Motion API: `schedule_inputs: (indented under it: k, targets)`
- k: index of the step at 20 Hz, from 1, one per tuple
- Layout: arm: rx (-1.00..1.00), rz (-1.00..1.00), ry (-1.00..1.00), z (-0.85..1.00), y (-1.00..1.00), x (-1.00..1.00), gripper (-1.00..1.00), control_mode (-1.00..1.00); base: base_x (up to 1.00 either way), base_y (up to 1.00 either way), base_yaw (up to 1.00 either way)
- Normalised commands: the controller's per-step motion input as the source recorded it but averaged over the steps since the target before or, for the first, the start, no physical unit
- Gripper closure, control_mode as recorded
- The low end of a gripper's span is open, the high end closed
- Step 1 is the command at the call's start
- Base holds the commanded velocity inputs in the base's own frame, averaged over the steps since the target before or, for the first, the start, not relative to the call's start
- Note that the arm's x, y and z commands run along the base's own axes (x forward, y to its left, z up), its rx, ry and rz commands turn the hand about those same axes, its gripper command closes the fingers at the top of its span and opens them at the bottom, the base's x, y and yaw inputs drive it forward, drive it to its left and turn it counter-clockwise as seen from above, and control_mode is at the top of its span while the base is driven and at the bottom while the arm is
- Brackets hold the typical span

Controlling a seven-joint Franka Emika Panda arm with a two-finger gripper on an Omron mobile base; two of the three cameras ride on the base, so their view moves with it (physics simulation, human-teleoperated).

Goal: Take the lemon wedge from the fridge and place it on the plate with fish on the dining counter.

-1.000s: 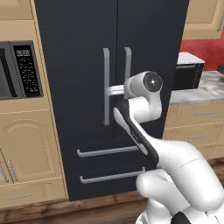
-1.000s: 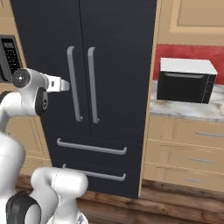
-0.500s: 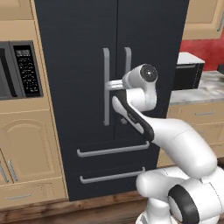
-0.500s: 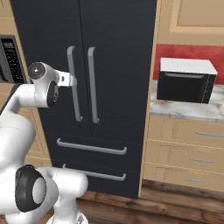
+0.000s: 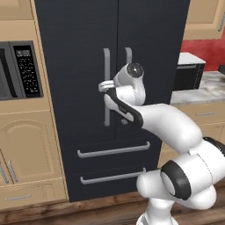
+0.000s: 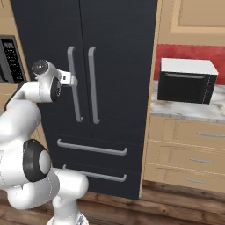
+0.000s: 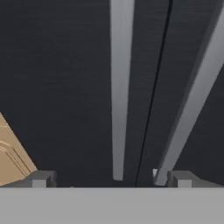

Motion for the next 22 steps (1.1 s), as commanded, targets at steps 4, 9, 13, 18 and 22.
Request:
schedule_inputs:
  k: [4,9,13,18,22]
  targets:
    - [-0.06,0.00,-0.05,-0.33,0.00,0.03,-1.00,-1.00,0.00,0.00,0.00]
    - [-0.05,0.00,-0.04,-0.19,0.00,0.17,-1.00,-1.00,0.00,0.00,0.00]
    - [-0.02,0.00,0.00,-0.08,0.00,0.35,-1.00,-1.00,0.00,0.00,0.00]
    - [0.00,-0.02,0.00,-0.06,0.00,0.53,-1.00,-1.00,0.00,0.00,0.00]
    - [0.00,0.00,0.00,-0.08,0.01,0.38,-1.00,-1.00,0.00,0.00,0.00]
